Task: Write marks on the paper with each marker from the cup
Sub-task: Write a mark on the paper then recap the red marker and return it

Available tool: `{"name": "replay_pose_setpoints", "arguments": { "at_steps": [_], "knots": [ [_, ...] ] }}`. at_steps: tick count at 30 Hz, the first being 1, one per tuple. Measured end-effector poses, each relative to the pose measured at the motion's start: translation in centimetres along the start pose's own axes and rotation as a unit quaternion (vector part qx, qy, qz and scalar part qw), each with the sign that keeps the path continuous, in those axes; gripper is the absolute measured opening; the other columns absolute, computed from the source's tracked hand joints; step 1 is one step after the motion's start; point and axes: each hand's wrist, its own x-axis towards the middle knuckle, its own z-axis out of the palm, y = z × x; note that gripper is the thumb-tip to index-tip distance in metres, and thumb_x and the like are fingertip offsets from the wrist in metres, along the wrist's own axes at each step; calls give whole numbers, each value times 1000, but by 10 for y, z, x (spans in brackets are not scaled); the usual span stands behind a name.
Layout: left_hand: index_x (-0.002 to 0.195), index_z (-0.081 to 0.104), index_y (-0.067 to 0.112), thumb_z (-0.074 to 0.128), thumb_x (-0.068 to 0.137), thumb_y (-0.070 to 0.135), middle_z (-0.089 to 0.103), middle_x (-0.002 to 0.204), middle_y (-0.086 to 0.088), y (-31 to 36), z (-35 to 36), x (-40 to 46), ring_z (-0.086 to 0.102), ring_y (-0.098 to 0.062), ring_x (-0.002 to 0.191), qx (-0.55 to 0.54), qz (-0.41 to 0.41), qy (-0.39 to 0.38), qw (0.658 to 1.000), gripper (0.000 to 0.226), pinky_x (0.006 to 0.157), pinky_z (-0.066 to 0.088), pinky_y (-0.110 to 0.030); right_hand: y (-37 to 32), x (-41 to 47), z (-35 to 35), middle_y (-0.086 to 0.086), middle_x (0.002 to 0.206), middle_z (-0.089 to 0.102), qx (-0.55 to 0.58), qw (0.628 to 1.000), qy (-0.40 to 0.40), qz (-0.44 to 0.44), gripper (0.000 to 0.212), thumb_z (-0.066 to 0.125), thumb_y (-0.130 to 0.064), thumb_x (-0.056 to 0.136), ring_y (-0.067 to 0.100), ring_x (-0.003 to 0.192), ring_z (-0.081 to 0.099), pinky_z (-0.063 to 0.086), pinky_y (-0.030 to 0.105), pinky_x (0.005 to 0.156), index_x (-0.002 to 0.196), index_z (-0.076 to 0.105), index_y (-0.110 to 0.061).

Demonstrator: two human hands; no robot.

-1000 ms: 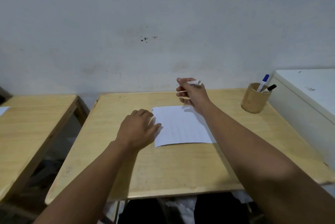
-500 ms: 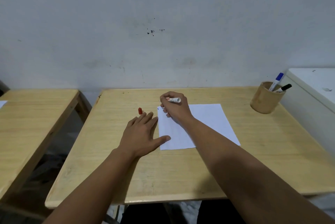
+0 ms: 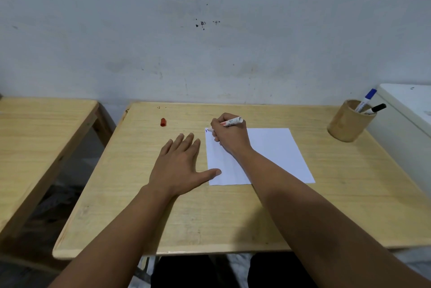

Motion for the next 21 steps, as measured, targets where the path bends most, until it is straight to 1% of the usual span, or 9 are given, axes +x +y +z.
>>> {"name": "replay_pose_setpoints", "arguments": {
  "at_steps": [5,8,11,13,16,18,20,21],
  "knots": [
    [161,29,25,32,74,97,15,172,5,0,0,0,5,-15,159,-3,0,2,1000,113,129,6,-42,2,1,1,12,78,79,-15,1000,-1,-13,24,69,-30,85,15,56,70,50,29,55,71,66,-11],
    [160,30,25,33,74,97,17,172,4,0,0,0,6,-15,160,-8,2,6,1000,112,129,6,-42,2,1,2,13,80,79,-10,1000,1,-14,22,70,-27,85,15,61,69,50,22,52,71,68,-10],
    [160,32,24,34,74,96,18,171,4,-1,0,0,7,-16,159,-11,1,10,1000,112,129,6,-42,2,1,2,13,82,80,-5,1000,1,-17,22,69,-24,86,16,63,68,49,19,49,72,67,-6],
    [160,32,25,34,74,96,18,171,4,-1,0,0,7,-15,159,-9,2,8,1000,111,129,6,-42,2,2,2,17,83,78,-12,1000,0,-16,23,69,-24,85,16,62,67,48,21,49,71,66,-7],
    [160,31,25,34,75,96,18,171,4,-1,0,0,6,-16,159,-6,2,5,1000,111,129,6,-42,2,3,2,21,80,76,-7,1000,-4,-7,25,68,-25,81,19,59,66,50,31,57,69,59,-5],
    [160,31,25,34,74,96,17,171,4,-1,0,0,6,-16,159,-6,1,5,1000,111,129,6,-42,2,4,2,15,72,77,6,1000,-5,1,25,68,-24,80,21,59,66,51,34,58,67,58,-6],
    [160,32,25,35,74,96,17,171,4,0,0,0,6,-15,159,-10,0,4,1000,111,129,6,-42,1,4,1,8,66,76,27,1000,-5,1,25,69,-22,84,22,58,65,50,34,58,64,60,-11],
    [160,32,25,35,74,96,17,171,5,0,-1,0,6,-15,159,-12,-2,4,1000,111,129,6,-42,-1,4,0,6,65,74,45,999,-5,3,25,72,-22,88,23,57,63,50,33,56,67,62,-13]
  ]
}}
